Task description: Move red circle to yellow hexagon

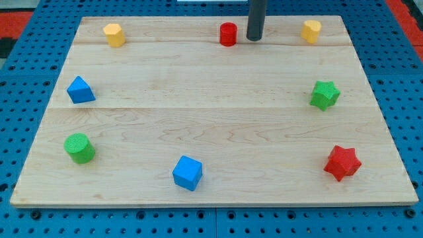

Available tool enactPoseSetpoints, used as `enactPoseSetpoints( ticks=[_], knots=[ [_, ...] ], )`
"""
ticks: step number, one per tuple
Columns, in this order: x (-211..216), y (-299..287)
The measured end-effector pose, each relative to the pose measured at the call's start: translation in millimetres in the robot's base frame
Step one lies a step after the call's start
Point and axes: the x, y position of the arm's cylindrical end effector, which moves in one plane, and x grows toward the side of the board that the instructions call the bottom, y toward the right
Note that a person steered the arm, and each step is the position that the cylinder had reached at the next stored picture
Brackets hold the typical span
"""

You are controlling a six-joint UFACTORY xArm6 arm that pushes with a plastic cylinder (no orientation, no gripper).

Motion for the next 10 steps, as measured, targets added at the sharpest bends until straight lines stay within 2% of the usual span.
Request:
enactPoseSetpoints(
  ticks=[2, 4, 6, 10],
  knots=[
    [-5.3, -67.5],
    [-25.8, -90.0],
    [-15.8, -135.3],
    [3.5, -126.2]
  ],
)
